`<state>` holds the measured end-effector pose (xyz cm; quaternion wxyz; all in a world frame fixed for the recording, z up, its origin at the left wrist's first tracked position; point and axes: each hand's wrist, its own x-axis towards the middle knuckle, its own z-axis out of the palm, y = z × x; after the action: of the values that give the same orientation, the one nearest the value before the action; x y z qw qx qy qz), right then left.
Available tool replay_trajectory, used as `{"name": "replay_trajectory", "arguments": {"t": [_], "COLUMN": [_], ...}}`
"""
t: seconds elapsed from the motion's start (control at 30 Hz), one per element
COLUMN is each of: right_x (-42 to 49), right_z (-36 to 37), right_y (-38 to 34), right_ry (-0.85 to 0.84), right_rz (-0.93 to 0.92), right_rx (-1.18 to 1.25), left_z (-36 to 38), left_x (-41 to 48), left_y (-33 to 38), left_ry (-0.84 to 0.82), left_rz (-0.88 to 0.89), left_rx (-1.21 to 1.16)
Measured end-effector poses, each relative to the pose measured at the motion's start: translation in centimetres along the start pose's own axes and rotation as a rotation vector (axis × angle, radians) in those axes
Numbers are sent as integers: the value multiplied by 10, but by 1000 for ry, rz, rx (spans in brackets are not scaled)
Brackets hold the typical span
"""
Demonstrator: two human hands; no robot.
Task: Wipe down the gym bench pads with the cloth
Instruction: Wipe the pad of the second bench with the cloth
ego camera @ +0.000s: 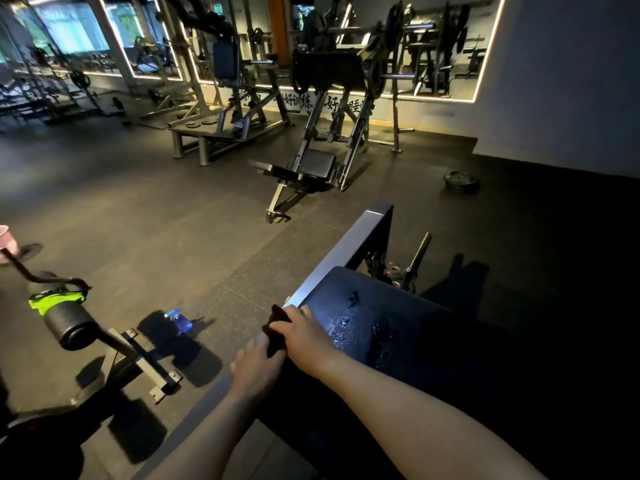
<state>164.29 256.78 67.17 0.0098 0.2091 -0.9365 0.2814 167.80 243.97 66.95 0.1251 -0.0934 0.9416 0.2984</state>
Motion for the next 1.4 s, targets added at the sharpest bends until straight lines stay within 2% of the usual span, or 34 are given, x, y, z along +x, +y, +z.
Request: {"name": "replay_trajectory", "arguments": {"t": [0.03,0.2,0.27,0.33,0.43,0.6,0.77,0.87,1.0,1.13,1.27,1.4], "right_x": [-3,-15,-24,-40,-59,-102,-161,-161,-124,-90,-100,-137], "right_z": [-5,0,12,23,38,28,25,33,55,74,64,41], "right_y": [4,13,-8,-43,-81,-87,-70,-86,-116,-139,-125,-98], "right_ry": [53,235,207,158,140,219,433,509,458,332,227,323], "right_rz": [18,498,494,411,348,535,793,825,776,660,626,848], "right_rx": [-21,-78,-105,-103,-66,-80,-60,-65,24,38,-238,-350], "left_z": [-3,-1,2,6,7,14,13,9,1,-11,-16,-23], "left_x": [-2,-23,-24,-23,-24,-29,-40,-42,-40,-31,-24,-25], "left_y": [-3,-30,-45,-57,-66,-78,-77,-75,-77,-91,-99,-104], "left_ry": [-17,-44,12,27,19,-27,-22,-28,-81,-153,-192,-203], "left_rz": [39,217,311,406,449,370,384,392,387,443,496,547], "left_rx": [-42,-186,-203,-192,-136,79,118,147,161,146,51,-41]}}
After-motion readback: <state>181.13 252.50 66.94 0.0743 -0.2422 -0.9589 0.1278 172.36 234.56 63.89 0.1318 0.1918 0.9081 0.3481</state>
